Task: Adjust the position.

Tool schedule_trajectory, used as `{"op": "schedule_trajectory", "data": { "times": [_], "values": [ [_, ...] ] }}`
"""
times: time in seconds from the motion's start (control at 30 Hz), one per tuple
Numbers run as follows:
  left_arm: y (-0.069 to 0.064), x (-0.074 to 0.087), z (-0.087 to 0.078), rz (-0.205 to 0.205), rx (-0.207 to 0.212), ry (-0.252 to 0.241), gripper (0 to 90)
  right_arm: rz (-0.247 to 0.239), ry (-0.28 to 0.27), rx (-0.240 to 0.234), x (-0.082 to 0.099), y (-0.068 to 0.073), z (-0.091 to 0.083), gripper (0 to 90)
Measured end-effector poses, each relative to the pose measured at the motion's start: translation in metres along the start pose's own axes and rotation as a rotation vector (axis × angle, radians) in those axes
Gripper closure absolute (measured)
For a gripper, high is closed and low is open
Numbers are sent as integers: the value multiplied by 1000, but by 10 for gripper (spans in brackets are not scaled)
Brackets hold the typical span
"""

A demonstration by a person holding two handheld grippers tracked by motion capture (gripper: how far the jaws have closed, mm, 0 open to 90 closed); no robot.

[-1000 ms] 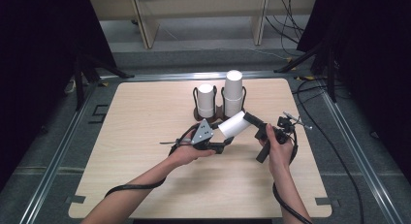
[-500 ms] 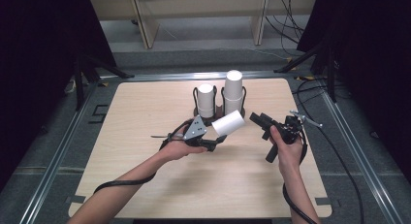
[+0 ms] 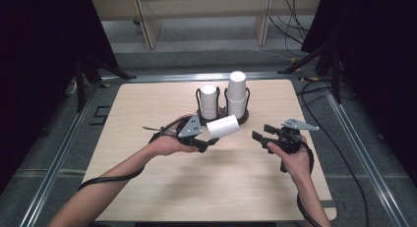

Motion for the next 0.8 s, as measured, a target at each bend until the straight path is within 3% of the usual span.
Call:
{"op": "schedule_trajectory", "data": {
  "times": [0.03, 0.13, 0.17, 0.2, 0.23, 0.27, 0.33, 0.37, 0.43, 0.47, 0.5, 0.53, 0.67, 0.8],
  "values": [
    [1, 0, -2, 14, 12, 16, 324, -5, 13, -26, 1, 2, 2, 325],
    [2, 1, -5, 29, 22, 34, 324, -21, 41, -9, 5, 4, 3, 323],
    [3, 1, -6, 42, 29, 47, 325, -64, 58, -6, 6, 5, 4, 319],
    [5, 2, -9, 52, 42, 79, 326, -47, 78, -10, 9, 7, 5, 316],
    [5, 2, -9, 52, 42, 79, 327, -47, 78, -10, 9, 7, 5, 316],
    [6, 2, -11, 59, 54, 97, 327, -78, 78, -7, 9, 6, 6, 313],
    [7, 2, -11, 68, 62, 103, 327, -91, 98, 7, 11, 6, 5, 311],
    [7, 1, -14, 98, 90, 138, 327, -93, 98, -7, 12, 7, 7, 311],
    [6, 0, -14, 93, 96, 137, 327, -96, 119, 0, 13, 8, 6, 310],
    [7, 0, -15, 123, 116, 155, 327, -90, 134, 3, 16, 12, 7, 308],
    [7, 0, -15, 123, 116, 155, 328, -90, 134, 3, 16, 12, 7, 308],
    [8, -1, -17, 135, 126, 169, 329, -134, 155, -10, 17, 13, 8, 308],
    [10, -3, -18, 153, 147, 179, 333, -186, 187, -18, 17, 17, 9, 304],
    [14, -6, -22, 174, 146, 182, 339, -195, 201, -38, 17, 21, 10, 303]
  ]
}}
Point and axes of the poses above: each handheld gripper's, and its own axes: z roughly forward along the jaws, x roughly out of its underside, y roughly to its left, the point moved 5 cm from there along z, roughly forward along the jaws, and after that the axes turned 15 degrees about z, right-handed, at the moved point
